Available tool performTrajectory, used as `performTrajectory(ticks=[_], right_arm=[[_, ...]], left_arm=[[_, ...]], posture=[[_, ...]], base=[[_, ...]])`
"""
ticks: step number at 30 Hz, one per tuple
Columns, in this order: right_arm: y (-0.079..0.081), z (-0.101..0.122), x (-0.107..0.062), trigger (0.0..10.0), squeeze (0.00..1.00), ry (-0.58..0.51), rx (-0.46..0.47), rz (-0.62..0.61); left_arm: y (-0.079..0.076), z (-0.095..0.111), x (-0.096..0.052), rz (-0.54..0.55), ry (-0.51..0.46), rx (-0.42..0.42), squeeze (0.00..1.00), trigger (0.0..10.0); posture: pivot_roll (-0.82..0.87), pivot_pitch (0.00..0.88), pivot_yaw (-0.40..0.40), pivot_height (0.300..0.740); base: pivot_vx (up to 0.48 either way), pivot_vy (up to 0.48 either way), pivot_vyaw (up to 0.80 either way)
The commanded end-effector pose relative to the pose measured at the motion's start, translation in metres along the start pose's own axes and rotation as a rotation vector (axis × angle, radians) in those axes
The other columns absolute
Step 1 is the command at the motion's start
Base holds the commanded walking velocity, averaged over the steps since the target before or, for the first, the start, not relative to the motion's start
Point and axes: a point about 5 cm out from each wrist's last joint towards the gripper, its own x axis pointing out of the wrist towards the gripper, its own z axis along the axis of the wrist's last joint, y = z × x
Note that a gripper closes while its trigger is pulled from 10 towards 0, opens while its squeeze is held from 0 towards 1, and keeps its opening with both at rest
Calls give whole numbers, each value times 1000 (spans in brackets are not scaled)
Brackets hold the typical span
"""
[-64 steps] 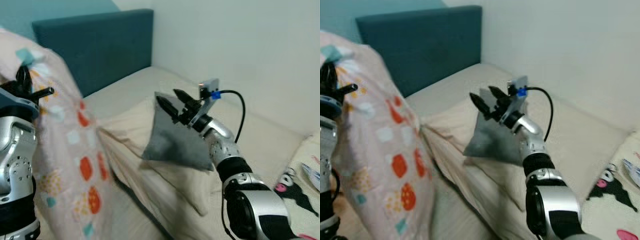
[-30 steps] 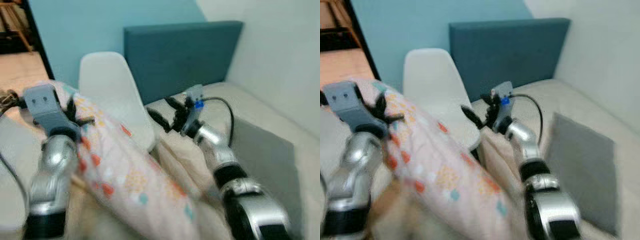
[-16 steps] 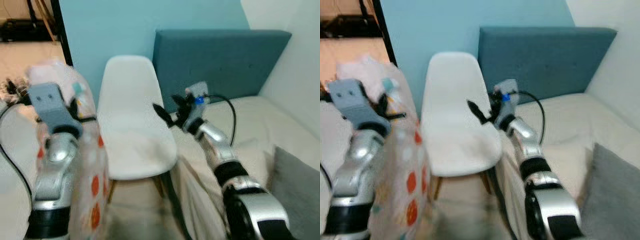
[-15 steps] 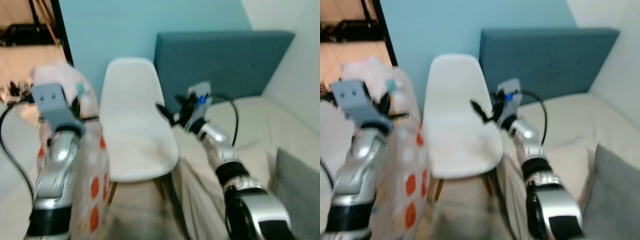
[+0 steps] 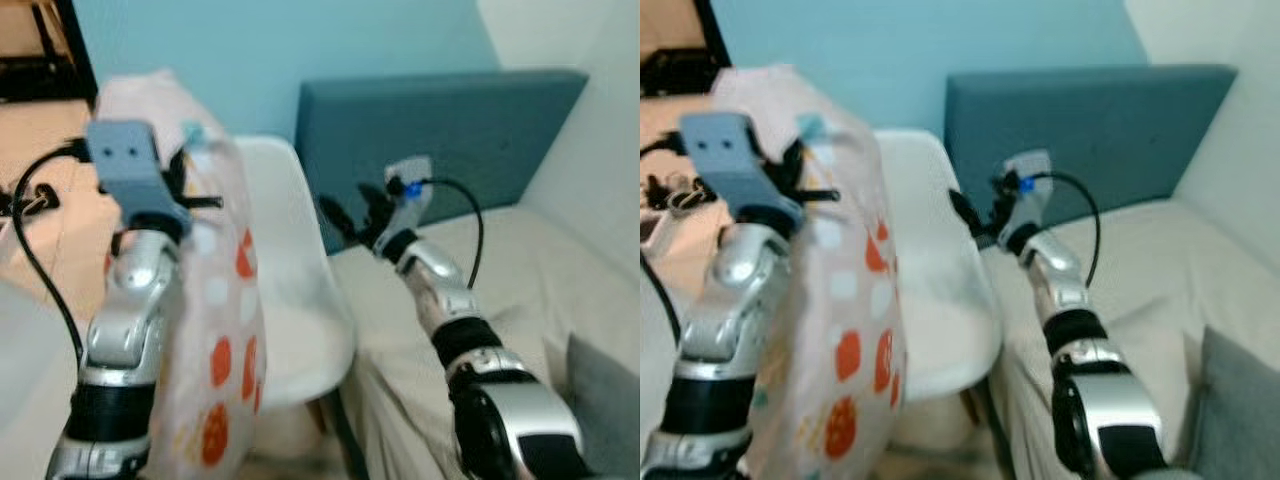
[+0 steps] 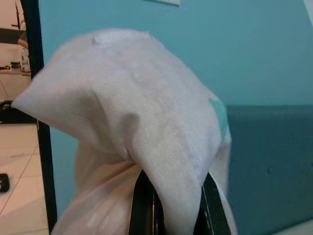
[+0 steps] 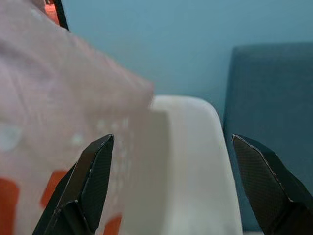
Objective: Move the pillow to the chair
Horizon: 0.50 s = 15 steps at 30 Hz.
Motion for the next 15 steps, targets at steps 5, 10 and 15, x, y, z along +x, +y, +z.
performTrajectory(ticks=[5, 10, 15], right_arm=[[6, -4, 2, 10000, 0, 13, -3, 2], [5, -6, 2, 10000, 0, 29, -14, -14], [1, -6, 0, 10000, 0, 35, -19, -33]], left_arm=[[-26, 32, -2, -240, -174, -164, 0, 10000], [-26, 43, -7, -400, -202, -318, 0, 10000], [-14, 53, -9, -463, -251, -439, 0, 10000]], posture=[[-13, 0, -57, 740], [-16, 0, -56, 740], [-19, 0, -54, 740]], base=[[455, 0, 0], [175, 0, 0], [0, 0, 0]])
